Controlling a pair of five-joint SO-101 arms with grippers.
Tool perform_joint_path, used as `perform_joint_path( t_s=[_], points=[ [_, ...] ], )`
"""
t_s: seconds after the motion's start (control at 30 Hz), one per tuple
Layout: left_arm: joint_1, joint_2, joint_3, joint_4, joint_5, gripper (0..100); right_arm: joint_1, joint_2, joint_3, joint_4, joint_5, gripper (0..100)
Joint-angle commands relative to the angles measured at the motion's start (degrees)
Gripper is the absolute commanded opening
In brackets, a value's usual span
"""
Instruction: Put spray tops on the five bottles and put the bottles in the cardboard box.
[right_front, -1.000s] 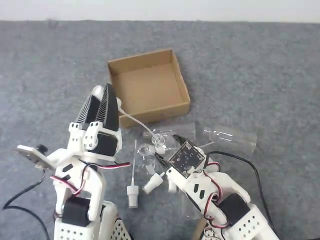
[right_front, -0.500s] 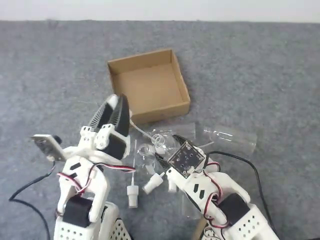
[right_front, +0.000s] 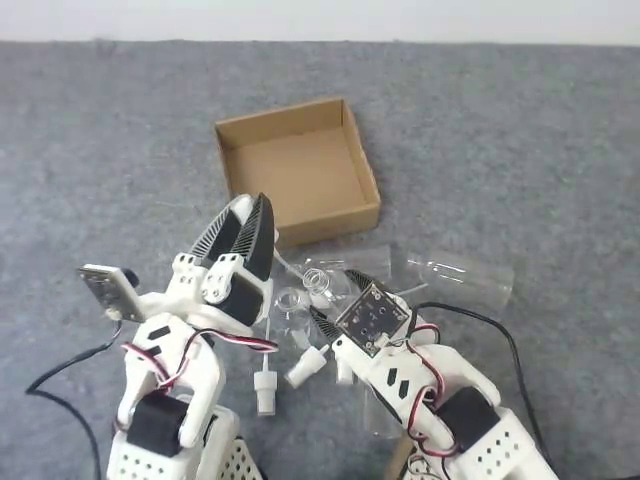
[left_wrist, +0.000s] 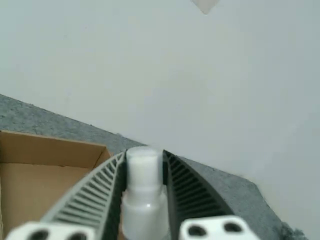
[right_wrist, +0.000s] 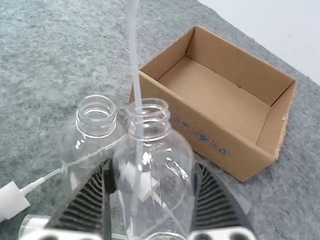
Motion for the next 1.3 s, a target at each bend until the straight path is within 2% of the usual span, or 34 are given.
perform_joint_path(
  t_s=[0.0, 0.2, 0.67, 0.9, 1.27],
  points=[
    [0.9, -1.1, -4.1, 1.2, -0.5, 1, 1.7, -1.2, -4.0, 0.0, 0.3, 0.6],
    [6.0, -1.1, -3.8, 2.5, -0.7, 1, 1.7, -1.2, -4.0, 0.0, 0.3, 0.6],
    [6.4, -1.0, -3.8, 2.9, -0.7, 1, 1.7, -1.2, -4.0, 0.1, 0.3, 0.6],
    [13.5, -1.0, -3.9, 7.4, -5.1, 1, 1.8, -1.2, -4.0, 0.1, 0.3, 0.6],
    [14.4, -0.9, -3.7, 8.6, -5.9, 2, 1.8, -1.2, -4.0, 0.0, 0.3, 0.6]
  ],
)
